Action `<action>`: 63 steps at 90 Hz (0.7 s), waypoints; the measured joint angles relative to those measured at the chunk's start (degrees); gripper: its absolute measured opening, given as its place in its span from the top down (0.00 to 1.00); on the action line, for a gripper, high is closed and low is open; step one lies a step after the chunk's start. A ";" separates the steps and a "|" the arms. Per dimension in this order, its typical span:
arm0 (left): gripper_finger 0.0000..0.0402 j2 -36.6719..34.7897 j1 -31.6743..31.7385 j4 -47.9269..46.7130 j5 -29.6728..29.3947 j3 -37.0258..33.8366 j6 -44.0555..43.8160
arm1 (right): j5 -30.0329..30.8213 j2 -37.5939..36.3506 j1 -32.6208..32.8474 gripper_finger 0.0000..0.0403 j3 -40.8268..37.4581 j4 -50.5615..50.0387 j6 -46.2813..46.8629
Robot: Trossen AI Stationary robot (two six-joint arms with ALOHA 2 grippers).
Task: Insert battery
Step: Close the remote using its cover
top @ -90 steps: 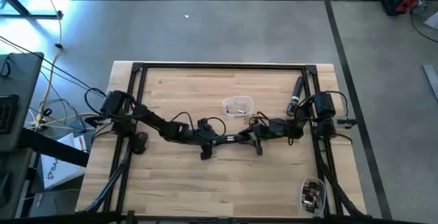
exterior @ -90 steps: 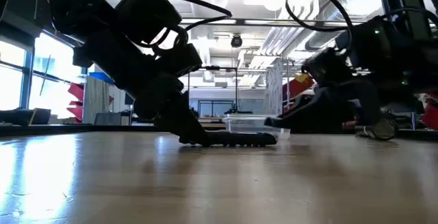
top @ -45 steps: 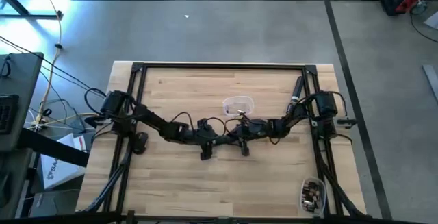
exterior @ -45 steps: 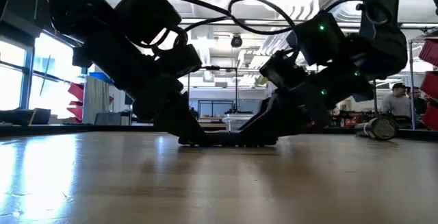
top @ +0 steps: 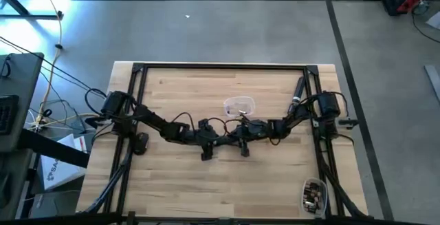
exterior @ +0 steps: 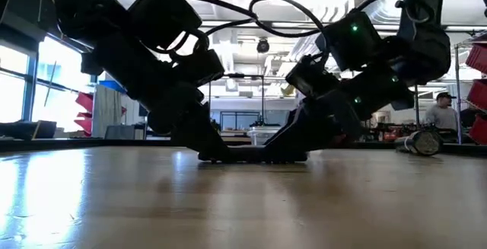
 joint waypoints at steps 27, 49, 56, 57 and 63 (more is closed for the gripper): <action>0.55 0.00 0.00 0.10 -0.02 0.00 0.06 | 0.59 0.11 0.00 0.62 0.15 0.15 -1.49; 0.55 0.00 0.00 0.09 0.02 0.00 -0.09 | 0.09 -1.32 0.35 0.57 0.18 0.01 -1.71; 0.55 0.00 -0.02 0.54 0.26 0.00 -0.74 | -0.07 -2.77 0.35 0.51 0.30 -2.79 -2.17; 0.55 0.00 -0.02 0.60 0.36 0.01 -0.89 | -0.07 -3.05 0.36 0.50 0.27 -3.26 -2.22; 0.55 0.00 -0.04 0.56 0.51 0.02 -1.85 | -0.26 -5.39 0.37 0.43 0.27 -5.36 -2.59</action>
